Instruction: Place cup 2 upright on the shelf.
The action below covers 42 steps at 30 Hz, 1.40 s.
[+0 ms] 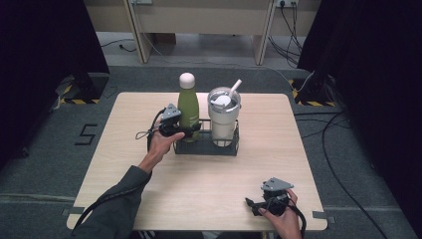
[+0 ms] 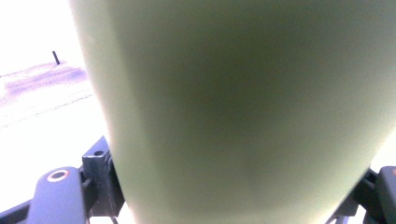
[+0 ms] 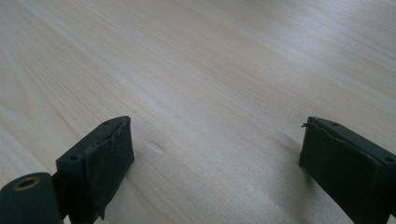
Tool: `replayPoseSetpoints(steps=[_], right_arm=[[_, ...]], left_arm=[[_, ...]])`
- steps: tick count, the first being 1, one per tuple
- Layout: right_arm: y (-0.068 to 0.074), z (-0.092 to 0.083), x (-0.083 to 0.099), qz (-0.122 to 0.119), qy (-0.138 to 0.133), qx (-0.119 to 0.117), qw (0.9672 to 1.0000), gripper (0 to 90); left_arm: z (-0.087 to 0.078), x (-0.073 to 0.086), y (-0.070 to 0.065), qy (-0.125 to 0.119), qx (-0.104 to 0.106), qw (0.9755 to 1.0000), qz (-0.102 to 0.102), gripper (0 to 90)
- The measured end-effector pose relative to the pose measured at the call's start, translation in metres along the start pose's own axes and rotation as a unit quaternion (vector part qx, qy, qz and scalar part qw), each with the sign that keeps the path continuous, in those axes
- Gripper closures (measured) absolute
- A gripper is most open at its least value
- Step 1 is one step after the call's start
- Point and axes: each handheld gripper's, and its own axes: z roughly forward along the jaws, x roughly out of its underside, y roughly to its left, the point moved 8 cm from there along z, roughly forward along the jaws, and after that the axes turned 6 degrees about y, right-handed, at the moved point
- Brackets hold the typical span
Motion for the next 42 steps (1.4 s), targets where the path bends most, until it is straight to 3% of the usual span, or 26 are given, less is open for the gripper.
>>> replayPoseSetpoints(steps=[16,23,42], right_arm=[[0.0000,0.0000,0.0001,0.000,0.000,0.000,1.0000,10.0],[0.0003,-0.0002,0.0001,0.001,0.001,-0.001,1.0000,10.0],[0.0002,-0.0001,0.0001,0.000,0.001,-0.001,1.0000,10.0]], left_arm=[[-0.0017,0.0051,-0.0002,-0.008,0.000,1.0000,0.006,20.1],[-0.0056,0.0088,-0.0022,-0.012,-0.001,0.9998,0.019,20.0],[-0.0054,0.0075,-0.0024,-0.013,0.002,0.9997,0.018,18.7]])
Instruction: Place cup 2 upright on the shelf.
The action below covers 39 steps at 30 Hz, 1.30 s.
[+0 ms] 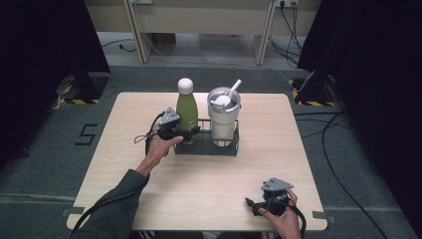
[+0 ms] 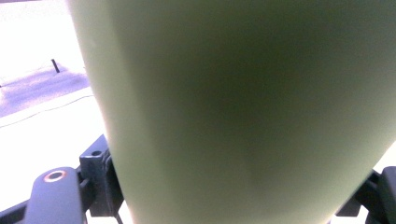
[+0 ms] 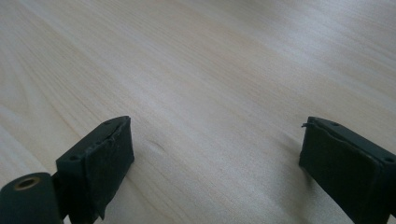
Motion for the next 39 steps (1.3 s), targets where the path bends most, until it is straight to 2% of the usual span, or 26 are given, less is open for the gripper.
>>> replayPoseSetpoints(steps=[5,7,15,27,39], right_arm=[[0.000,0.000,0.000,0.000,0.000,0.000,1.0000,10.0],[0.000,0.000,0.000,0.000,0.000,0.000,1.0000,10.0],[0.000,0.000,0.000,0.000,0.001,0.000,1.0000,9.9],[0.000,0.000,0.000,0.000,0.000,0.000,1.0000,9.9],[0.000,0.000,0.000,0.000,0.001,0.000,1.0000,9.9]], left_arm=[[-0.001,-0.002,0.000,-0.002,0.001,1.0000,0.000,16.6],[-0.002,-0.003,0.001,-0.004,0.003,1.0000,-0.006,14.7],[-0.007,-0.004,0.001,-0.002,0.006,1.0000,-0.006,14.7],[-0.016,0.000,0.001,0.006,0.008,0.9999,-0.007,14.7],[-0.025,0.005,-0.001,0.012,0.012,0.9997,-0.018,14.7]])
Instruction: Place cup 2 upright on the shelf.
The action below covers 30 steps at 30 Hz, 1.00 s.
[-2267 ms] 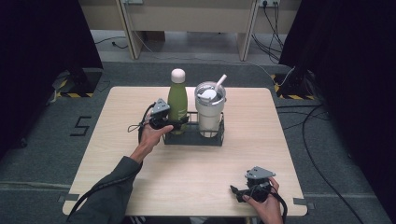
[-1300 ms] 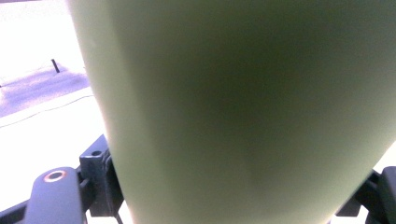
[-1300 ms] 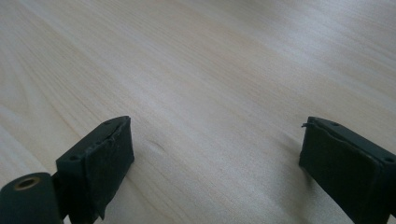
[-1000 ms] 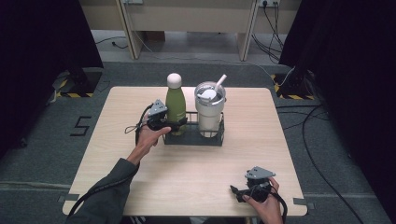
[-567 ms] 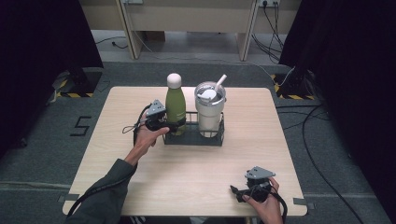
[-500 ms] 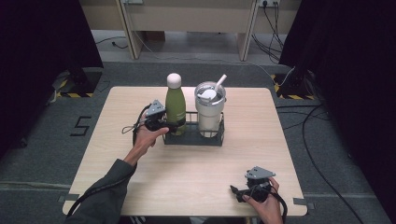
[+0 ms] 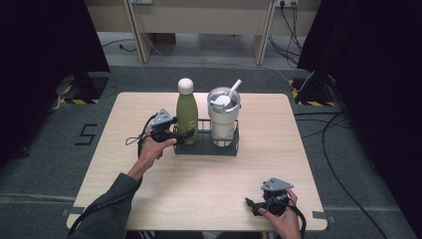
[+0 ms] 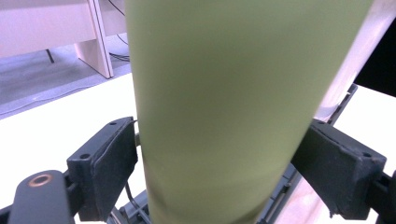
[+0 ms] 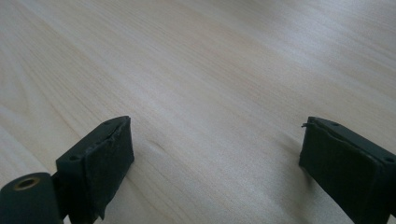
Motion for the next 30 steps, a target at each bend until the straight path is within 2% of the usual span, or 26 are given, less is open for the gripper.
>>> replayPoseSetpoints(steps=[11,17,23,30], right_arm=[[0.000,0.000,0.000,0.000,0.000,0.000,1.0000,10.0],[0.000,0.000,0.000,0.000,0.000,0.000,1.0000,10.0],[0.000,0.000,0.000,0.000,0.000,0.000,1.0000,9.9],[0.000,0.000,0.000,0.001,0.000,0.000,1.0000,9.9]], left_arm=[[-0.010,0.004,-0.003,0.006,-0.004,0.9999,-0.009,14.8],[-0.015,0.002,-0.002,0.005,-0.011,0.9999,-0.003,14.8],[-0.022,0.003,-0.005,0.011,-0.008,0.9999,-0.005,14.7],[-0.032,0.003,-0.012,0.011,-0.003,0.9999,0.002,14.8]])
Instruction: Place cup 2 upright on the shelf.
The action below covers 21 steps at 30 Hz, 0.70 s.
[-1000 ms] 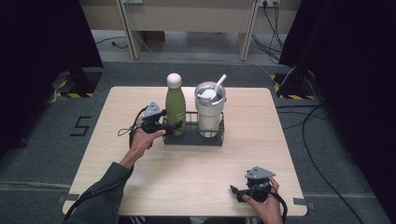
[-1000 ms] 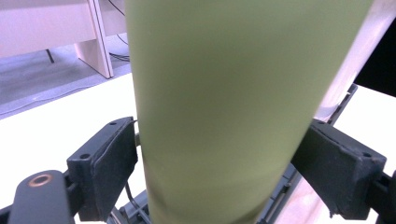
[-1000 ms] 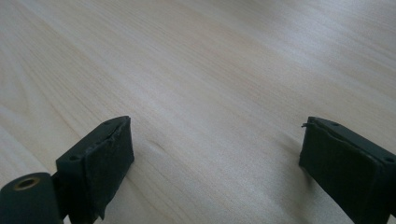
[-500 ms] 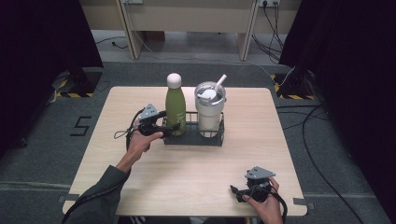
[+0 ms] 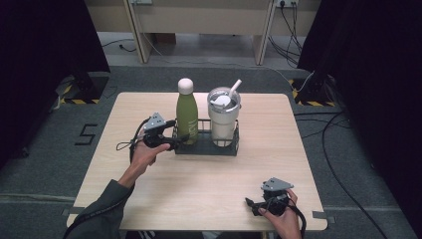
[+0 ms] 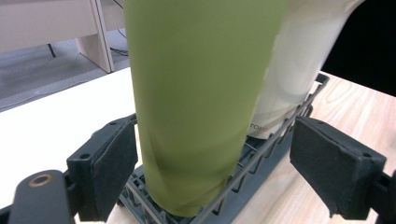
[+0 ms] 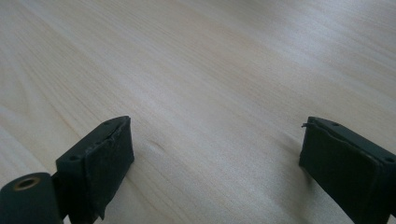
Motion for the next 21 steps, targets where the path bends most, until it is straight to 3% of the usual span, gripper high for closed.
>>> replayPoseSetpoints(steps=[21], right_arm=[[0.001,0.000,0.000,0.003,0.000,-0.001,1.0000,9.7]], left_arm=[[-0.036,0.017,-0.003,-0.013,-0.003,0.9997,-0.020,14.8]])
